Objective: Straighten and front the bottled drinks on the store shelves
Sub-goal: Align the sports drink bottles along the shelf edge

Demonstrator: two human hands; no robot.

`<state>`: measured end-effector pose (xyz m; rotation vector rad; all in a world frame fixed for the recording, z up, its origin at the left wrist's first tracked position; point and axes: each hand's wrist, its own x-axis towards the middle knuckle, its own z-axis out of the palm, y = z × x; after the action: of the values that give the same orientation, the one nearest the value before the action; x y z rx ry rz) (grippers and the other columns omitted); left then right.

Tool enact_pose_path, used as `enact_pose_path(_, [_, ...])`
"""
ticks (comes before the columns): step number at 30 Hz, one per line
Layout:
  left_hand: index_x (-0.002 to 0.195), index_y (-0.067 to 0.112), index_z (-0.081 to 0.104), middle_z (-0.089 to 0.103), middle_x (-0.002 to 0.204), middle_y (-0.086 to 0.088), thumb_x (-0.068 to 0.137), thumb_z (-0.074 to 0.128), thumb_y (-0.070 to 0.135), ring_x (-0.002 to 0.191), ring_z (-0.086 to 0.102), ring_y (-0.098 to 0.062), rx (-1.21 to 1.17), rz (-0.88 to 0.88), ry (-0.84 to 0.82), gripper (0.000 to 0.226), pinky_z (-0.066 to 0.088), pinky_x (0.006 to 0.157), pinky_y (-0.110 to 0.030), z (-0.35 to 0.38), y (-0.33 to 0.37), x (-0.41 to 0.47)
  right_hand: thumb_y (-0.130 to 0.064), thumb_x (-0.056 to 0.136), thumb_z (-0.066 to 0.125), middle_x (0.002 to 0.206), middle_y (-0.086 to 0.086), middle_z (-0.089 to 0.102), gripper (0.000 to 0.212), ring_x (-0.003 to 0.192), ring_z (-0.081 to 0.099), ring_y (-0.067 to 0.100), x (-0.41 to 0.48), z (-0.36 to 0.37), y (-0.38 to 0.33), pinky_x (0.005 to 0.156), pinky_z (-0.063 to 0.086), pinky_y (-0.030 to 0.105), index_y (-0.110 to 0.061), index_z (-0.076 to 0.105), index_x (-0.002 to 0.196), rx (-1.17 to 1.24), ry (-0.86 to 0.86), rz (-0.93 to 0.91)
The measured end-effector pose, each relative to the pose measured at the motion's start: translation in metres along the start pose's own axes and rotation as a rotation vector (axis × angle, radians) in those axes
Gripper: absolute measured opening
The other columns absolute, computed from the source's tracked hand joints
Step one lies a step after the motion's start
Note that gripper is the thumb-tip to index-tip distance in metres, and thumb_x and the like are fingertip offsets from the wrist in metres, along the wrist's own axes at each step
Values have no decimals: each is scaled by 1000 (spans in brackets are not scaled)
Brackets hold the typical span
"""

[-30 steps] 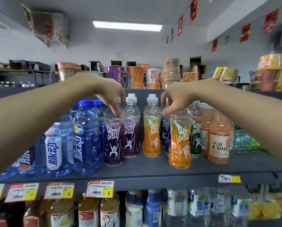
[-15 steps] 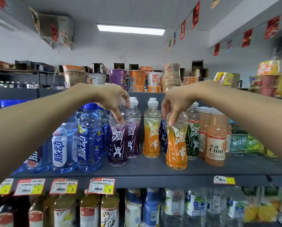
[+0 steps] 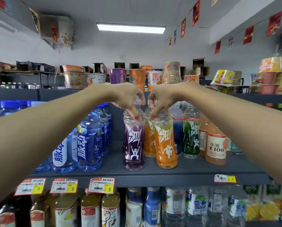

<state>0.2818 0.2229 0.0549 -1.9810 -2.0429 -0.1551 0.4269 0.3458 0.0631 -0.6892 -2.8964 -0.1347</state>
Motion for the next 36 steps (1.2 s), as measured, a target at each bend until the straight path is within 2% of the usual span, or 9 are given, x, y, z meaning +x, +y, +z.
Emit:
enact_pose_path(4, [122, 35, 51, 49, 115, 8, 62, 86, 60, 106, 48, -16, -42, 18, 58, 74, 34, 88, -31, 9, -6, -6, -66, 54, 86, 75, -10, 71, 52, 78, 64, 16, -6, 5, 9, 63, 47, 29, -24, 69, 80, 82, 10, 44])
enact_pose_path(8, [139, 29, 39, 47, 118, 7, 62, 85, 61, 106, 49, -17, -90, 31, 71, 95, 34, 91, -29, 17, -9, -18, -73, 50, 79, 106, -6, 64, 78, 93, 64, 16, -20, 6, 19, 70, 49, 31, -24, 63, 108, 124, 44, 89])
enact_pose_path(12, [146, 24, 30, 43, 147, -3, 50, 86, 65, 123, 47, -21, -122, 51, 28, 118, 33, 100, -30, 21, -7, -22, -66, 47, 87, 117, -1, 55, 99, 84, 73, 21, -31, 8, 27, 68, 59, 33, -34, 43, 129, 135, -12, 112])
enact_pose_path(15, [140, 27, 35, 56, 106, 3, 53, 90, 59, 89, 51, -7, -132, 48, 62, 108, 37, 81, -23, 21, -7, -23, -61, 45, 91, 109, -4, 51, 107, 65, 75, 13, -34, 11, 30, 54, 58, 25, -31, 41, 134, 199, 13, 120])
enact_pose_path(17, [137, 27, 39, 47, 80, 12, 55, 91, 55, 75, 47, -3, -139, 59, 91, 101, 32, 67, -17, 21, -8, -23, -59, 49, 91, 112, -6, 47, 109, 63, 73, 10, -34, 14, 29, 50, 55, 22, -27, 39, 139, 203, 59, 92])
enact_pose_path(21, [136, 28, 41, 44, 70, 14, 55, 91, 56, 71, 47, -2, -133, 66, 100, 99, 30, 64, -15, 20, -11, -22, -65, 47, 88, 122, -2, 46, 115, 66, 75, 14, -32, 18, 26, 51, 55, 22, -25, 38, 143, 219, 86, 52])
enact_pose_path(27, [139, 31, 40, 51, 103, 14, 53, 89, 64, 97, 51, -14, -90, 57, 72, 104, 36, 86, -29, 18, -20, -19, -58, 56, 92, 100, -15, 48, 102, 60, 68, -3, -23, 24, 16, 46, 52, 18, -24, 42, 138, 232, 140, 4])
enact_pose_path(32, [141, 33, 38, 48, 104, 19, 53, 91, 62, 90, 50, -7, -110, 64, 94, 106, 36, 77, -21, 21, -23, -19, -63, 56, 90, 103, -11, 52, 98, 59, 71, 6, -14, 28, 2, 50, 55, 24, -27, 42, 134, 213, 149, -11])
enact_pose_path(36, [144, 25, 27, 43, 118, 9, 57, 93, 51, 105, 49, -15, -163, 75, 101, 112, 36, 84, -20, 31, -25, -16, -72, 57, 84, 95, -15, 54, 103, 68, 67, 6, -15, 32, -1, 58, 45, 21, -28, 35, 136, 158, 183, -17])
